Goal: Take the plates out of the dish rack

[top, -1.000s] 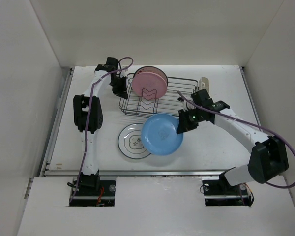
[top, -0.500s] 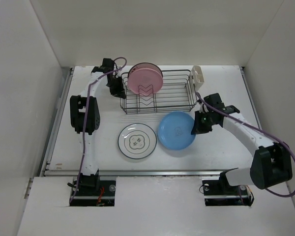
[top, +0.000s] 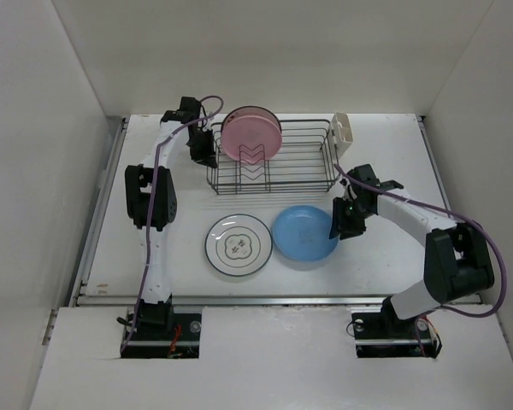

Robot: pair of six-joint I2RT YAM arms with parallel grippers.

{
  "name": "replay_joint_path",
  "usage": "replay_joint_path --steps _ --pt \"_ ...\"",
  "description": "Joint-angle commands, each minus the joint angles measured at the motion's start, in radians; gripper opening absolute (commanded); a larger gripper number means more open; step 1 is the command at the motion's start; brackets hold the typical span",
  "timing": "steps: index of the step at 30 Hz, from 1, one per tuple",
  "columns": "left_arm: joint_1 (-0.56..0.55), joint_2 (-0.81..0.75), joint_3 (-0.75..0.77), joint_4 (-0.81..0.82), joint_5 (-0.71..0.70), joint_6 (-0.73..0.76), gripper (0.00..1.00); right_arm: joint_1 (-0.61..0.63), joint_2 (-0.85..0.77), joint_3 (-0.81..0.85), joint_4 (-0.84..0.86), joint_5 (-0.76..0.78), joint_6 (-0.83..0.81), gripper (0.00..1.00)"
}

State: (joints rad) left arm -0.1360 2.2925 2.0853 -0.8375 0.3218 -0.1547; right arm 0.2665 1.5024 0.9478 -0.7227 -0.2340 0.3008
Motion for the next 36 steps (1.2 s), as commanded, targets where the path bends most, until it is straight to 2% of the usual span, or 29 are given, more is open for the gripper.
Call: replay_joint_path --steps 1,2,3,5,6,12,13,15,18,20,23,27,29,31,33,36 --pt "0.007 -0.027 0.073 -0.012 -0.012 0.066 0.0 -0.007 0.009 0.006 0.023 0.018 0.003 0.44" --pt "0.007 -0.027 0.073 -0.012 -0.012 0.066 0.0 -0.007 0.009 0.022 0.013 0.028 0.003 0.49" --pt "0.007 -0.027 0.061 -0.012 -0.021 0.075 0.0 -0.007 0.009 0.049 0.003 0.028 0.003 0.65" --pt "-0.002 -0.036 0.049 -0.012 -0.021 0.075 0.0 -0.007 0.009 0.08 -0.027 0.028 -0.015 0.84" --pt "-0.002 -0.036 0.048 -0.012 -0.021 0.084 0.0 -0.007 -0.004 0.11 -0.027 0.028 -0.015 1.0" --pt "-0.002 -0.048 0.026 -0.002 -0.021 0.104 0.0 0.013 -0.06 0.253 -0.11 -0.037 -0.101 1.0" --pt "-0.002 -0.057 0.0 0.008 -0.021 0.104 0.0 0.023 -0.06 0.316 -0.128 -0.06 -0.121 1.0" --pt "-0.002 -0.057 -0.01 0.017 -0.021 0.104 0.0 0.036 -0.071 0.386 -0.161 -0.06 -0.164 1.0" --pt "-0.002 -0.057 -0.01 0.005 -0.021 0.113 0.0 0.076 -0.082 0.495 -0.172 0.024 -0.187 1.0" --pt "-0.002 -0.057 -0.02 0.005 -0.021 0.113 0.0 0.085 -0.082 0.552 -0.117 0.074 -0.218 1.0" --pt "-0.002 -0.067 -0.021 -0.005 -0.021 0.126 0.0 0.105 0.001 0.653 -0.055 0.175 -0.248 1.0" --pt "-0.002 -0.067 -0.03 -0.014 -0.056 0.149 0.0 0.152 0.168 0.924 0.024 0.281 -0.307 1.0" --pt "-0.002 -0.067 -0.019 -0.023 -0.067 0.158 0.0 0.163 0.211 0.979 0.09 0.314 -0.342 1.0" --pt "-0.002 -0.067 0.002 -0.032 -0.067 0.158 0.0 0.163 0.27 1.017 0.213 0.305 -0.351 1.0" --pt "-0.002 -0.067 0.024 -0.051 -0.067 0.167 0.06 0.163 0.312 1.026 0.337 0.273 -0.361 1.0" --pt "-0.002 -0.057 0.05 -0.074 -0.067 0.176 0.11 0.163 0.401 1.036 0.452 0.156 -0.342 1.0"
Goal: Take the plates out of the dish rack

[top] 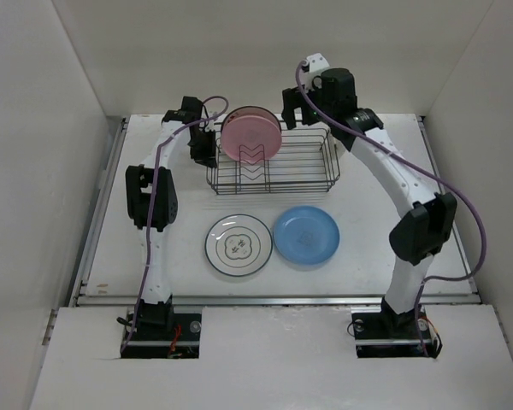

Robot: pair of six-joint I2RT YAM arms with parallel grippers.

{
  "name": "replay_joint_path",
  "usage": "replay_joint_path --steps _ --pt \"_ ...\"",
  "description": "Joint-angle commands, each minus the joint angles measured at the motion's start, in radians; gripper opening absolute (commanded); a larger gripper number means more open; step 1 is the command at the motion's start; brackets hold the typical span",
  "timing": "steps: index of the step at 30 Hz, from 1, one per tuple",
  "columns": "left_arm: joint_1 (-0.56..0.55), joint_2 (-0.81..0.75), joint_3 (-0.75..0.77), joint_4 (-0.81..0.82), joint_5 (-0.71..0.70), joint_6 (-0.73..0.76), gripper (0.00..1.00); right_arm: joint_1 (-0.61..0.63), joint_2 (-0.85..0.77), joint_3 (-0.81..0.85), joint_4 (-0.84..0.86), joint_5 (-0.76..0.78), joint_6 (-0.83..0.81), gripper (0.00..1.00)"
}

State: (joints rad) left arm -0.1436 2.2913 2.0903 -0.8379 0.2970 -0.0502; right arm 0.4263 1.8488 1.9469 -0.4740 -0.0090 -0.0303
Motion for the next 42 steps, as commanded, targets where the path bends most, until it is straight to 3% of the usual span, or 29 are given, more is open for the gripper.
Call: replay_joint_path --steps 1,5,8,9,10,15,18,19,23,25,34,42 --pt "0.006 -0.047 0.056 -0.073 -0.042 0.072 0.12 0.003 0.108 0.037 0.257 -0.15 -0.011 1.0" --pt "0.006 -0.038 0.065 -0.073 -0.053 0.072 0.12 0.003 0.251 0.096 0.291 -0.275 0.026 1.0" --pt "0.006 -0.017 0.074 -0.073 -0.053 0.072 0.09 0.003 0.302 0.096 0.349 -0.321 0.026 0.88" --pt "0.006 -0.006 0.085 -0.073 -0.053 0.072 0.08 0.003 0.312 0.096 0.368 -0.331 0.026 0.76" --pt "0.006 -0.006 0.085 -0.073 -0.053 0.072 0.06 0.003 0.326 0.084 0.389 -0.332 0.026 0.71" --pt "0.006 0.013 0.094 -0.073 -0.044 0.072 0.0 0.003 0.377 0.092 0.456 -0.296 0.026 0.67" --pt "0.006 0.022 0.094 -0.082 -0.044 0.072 0.0 0.003 0.409 0.121 0.465 -0.331 0.026 0.48" --pt "0.006 0.031 0.094 -0.082 -0.044 0.072 0.0 0.003 0.418 0.121 0.465 -0.354 0.026 0.32" --pt "0.006 0.052 0.094 -0.093 -0.01 0.04 0.0 0.003 0.418 0.112 0.474 -0.355 0.026 0.06" --pt "0.006 0.053 0.085 -0.102 0.019 0.02 0.0 -0.006 0.418 0.112 0.474 -0.355 0.026 0.0" --pt "0.039 0.082 0.086 -0.079 0.048 -0.074 0.0 -0.006 0.288 0.136 0.511 -0.355 0.026 0.0" --pt "0.049 0.073 0.086 -0.07 0.03 -0.083 0.0 -0.006 0.178 0.018 0.6 -0.269 -0.019 0.0"
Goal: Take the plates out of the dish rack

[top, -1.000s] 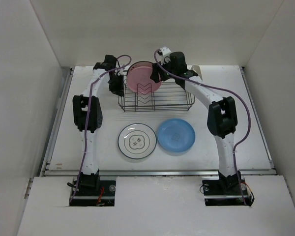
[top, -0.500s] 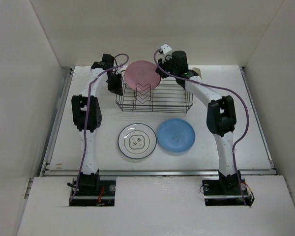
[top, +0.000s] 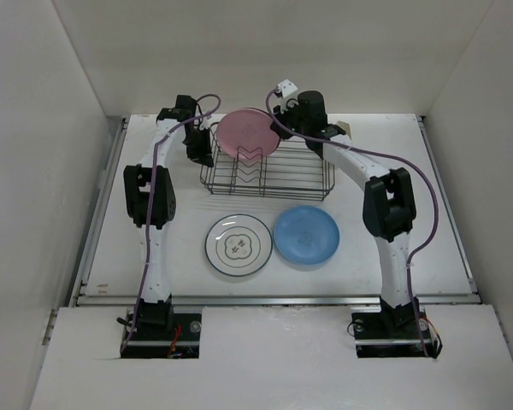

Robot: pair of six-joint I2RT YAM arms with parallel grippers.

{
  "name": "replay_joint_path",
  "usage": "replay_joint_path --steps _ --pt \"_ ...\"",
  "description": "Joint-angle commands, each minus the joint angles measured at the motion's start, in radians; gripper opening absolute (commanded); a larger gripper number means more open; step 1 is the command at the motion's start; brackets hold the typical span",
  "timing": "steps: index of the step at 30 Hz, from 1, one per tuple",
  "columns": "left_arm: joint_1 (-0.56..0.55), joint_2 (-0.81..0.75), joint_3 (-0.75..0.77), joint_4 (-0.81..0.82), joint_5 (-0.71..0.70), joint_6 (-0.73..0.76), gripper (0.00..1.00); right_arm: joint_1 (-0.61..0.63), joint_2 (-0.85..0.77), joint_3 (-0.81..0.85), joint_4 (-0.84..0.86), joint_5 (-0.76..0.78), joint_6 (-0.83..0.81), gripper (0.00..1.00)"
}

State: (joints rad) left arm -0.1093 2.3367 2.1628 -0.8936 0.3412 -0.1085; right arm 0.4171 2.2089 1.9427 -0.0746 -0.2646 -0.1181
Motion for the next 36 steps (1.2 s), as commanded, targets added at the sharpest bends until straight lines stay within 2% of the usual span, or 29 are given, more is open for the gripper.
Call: replay_joint_path --steps 1,4,7,14,20,25,27,28,32,34,36 --pt "0.014 0.027 0.014 -0.015 -0.014 -0.025 0.0 0.003 -0.193 0.0 0.2 -0.004 0.057 0.0" --pt "0.014 0.018 0.003 -0.015 -0.005 -0.025 0.0 0.003 -0.218 -0.037 0.2 0.033 0.015 0.0" --pt "0.014 0.018 0.003 -0.015 -0.005 -0.025 0.0 0.019 -0.244 -0.071 0.211 0.183 -0.073 0.0" --pt "0.014 0.018 0.003 -0.015 -0.005 -0.043 0.0 0.129 -0.281 -0.045 0.211 0.35 -0.287 0.0" --pt "0.014 0.018 -0.008 -0.015 -0.005 -0.034 0.0 0.163 -0.353 -0.136 0.335 0.466 -0.324 0.0" --pt "0.014 0.018 -0.008 -0.015 -0.014 -0.025 0.0 0.163 -0.353 -0.123 0.308 0.49 -0.362 0.0" --pt "0.014 0.018 -0.008 -0.015 -0.014 -0.025 0.0 0.163 -0.402 -0.151 0.285 0.49 -0.342 0.0" --pt "0.014 0.018 -0.008 -0.015 -0.014 -0.025 0.0 0.163 -0.42 -0.151 0.257 0.476 -0.306 0.0" --pt "0.014 0.018 0.002 -0.015 -0.014 -0.025 0.0 0.111 -0.532 -0.168 -0.124 0.228 -0.236 0.0" --pt "0.014 0.018 0.002 -0.004 -0.014 -0.049 0.0 0.077 -0.618 -0.234 -0.242 0.05 -0.236 0.0" --pt "0.023 0.018 0.002 0.005 0.022 -0.062 0.0 0.057 -0.656 -0.27 -0.445 -0.095 -0.224 0.0"
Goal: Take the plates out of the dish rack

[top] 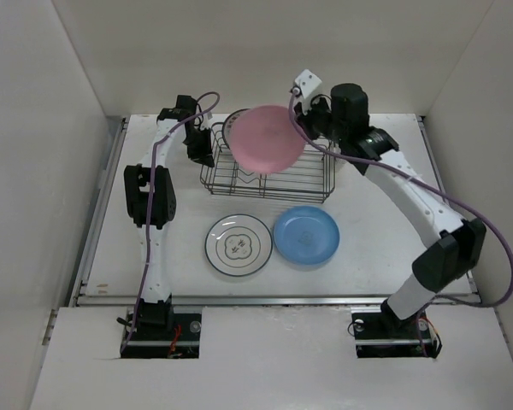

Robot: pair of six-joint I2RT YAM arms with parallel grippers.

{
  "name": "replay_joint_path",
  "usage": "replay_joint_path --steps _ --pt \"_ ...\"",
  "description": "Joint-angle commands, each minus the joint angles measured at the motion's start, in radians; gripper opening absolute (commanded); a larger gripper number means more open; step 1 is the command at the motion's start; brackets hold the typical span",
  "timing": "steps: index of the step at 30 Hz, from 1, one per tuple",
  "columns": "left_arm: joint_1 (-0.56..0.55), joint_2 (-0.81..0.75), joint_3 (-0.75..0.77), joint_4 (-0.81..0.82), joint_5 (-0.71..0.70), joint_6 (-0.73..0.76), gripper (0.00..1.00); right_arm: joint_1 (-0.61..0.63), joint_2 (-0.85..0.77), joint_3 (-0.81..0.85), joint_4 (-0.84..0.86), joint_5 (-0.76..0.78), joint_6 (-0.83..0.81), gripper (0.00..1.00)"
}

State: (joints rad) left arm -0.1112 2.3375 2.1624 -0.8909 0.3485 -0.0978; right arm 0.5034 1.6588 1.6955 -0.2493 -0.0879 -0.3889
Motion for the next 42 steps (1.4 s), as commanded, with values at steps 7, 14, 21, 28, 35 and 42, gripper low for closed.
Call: replay_joint_path --steps 7,14,21,28,35,42 --pt "0.025 0.036 0.039 0.003 0.035 -0.072 0.0 -0.101 -0.129 -0.207 -0.68 -0.29 0.192 0.0" --pt "0.025 0.016 0.002 0.012 0.026 -0.091 0.0 -0.135 -0.076 -0.352 -0.753 -0.207 0.232 0.0" --pt "0.025 0.005 -0.029 0.012 0.026 -0.082 0.0 -0.135 -0.013 -0.292 -0.731 -0.04 0.272 0.31" --pt "0.025 0.005 -0.038 0.012 0.026 -0.072 0.0 -0.125 -0.071 -0.136 -0.731 -0.007 0.282 1.0" --pt "0.025 0.062 0.005 0.023 0.035 -0.094 0.0 -0.089 -0.07 -0.037 -0.248 -0.162 0.262 1.0" --pt "0.025 0.049 -0.012 0.021 0.004 -0.094 0.0 -0.089 0.425 0.439 -0.13 -0.194 0.252 1.0"
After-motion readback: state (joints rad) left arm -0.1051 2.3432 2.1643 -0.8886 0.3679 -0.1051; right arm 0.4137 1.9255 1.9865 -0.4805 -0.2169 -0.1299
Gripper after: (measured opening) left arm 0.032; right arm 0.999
